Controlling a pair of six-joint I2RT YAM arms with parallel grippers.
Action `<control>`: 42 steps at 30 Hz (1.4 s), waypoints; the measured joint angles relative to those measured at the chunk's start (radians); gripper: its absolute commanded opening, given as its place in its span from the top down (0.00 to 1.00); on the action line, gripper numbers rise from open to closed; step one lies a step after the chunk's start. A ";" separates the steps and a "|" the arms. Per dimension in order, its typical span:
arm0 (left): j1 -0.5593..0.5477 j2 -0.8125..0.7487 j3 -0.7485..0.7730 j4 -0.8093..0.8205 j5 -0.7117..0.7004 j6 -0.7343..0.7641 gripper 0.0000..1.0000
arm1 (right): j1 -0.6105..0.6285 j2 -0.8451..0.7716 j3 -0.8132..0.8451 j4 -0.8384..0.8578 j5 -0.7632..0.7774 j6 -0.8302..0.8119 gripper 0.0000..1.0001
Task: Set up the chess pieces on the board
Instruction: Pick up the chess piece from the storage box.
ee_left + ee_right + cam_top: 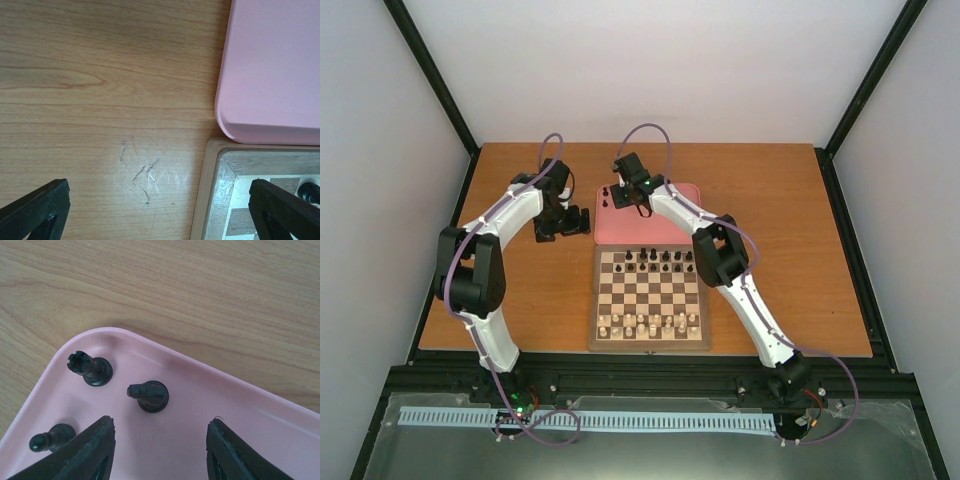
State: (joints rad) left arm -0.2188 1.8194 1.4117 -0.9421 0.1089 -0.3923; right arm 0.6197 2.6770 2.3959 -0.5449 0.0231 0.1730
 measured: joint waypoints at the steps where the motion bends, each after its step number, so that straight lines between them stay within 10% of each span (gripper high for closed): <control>1: 0.000 -0.001 0.000 0.000 0.000 0.000 0.00 | 0.000 0.005 0.002 0.004 -0.003 0.000 0.50; 21: 0.000 -0.005 -0.001 0.000 -0.005 0.000 0.00 | -0.013 0.048 0.054 0.048 -0.043 0.019 0.60; 30: 0.000 -0.005 -0.007 0.000 -0.006 0.000 0.00 | -0.019 0.073 0.085 0.051 -0.051 0.035 0.85; 42: 0.000 -0.005 -0.007 0.000 -0.007 0.000 0.00 | -0.020 -0.002 -0.026 0.047 -0.090 0.014 0.94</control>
State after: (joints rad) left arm -0.2188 1.8141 1.4048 -0.9417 0.1017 -0.3923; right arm 0.5999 2.6751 2.3703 -0.4976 -0.0669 0.1871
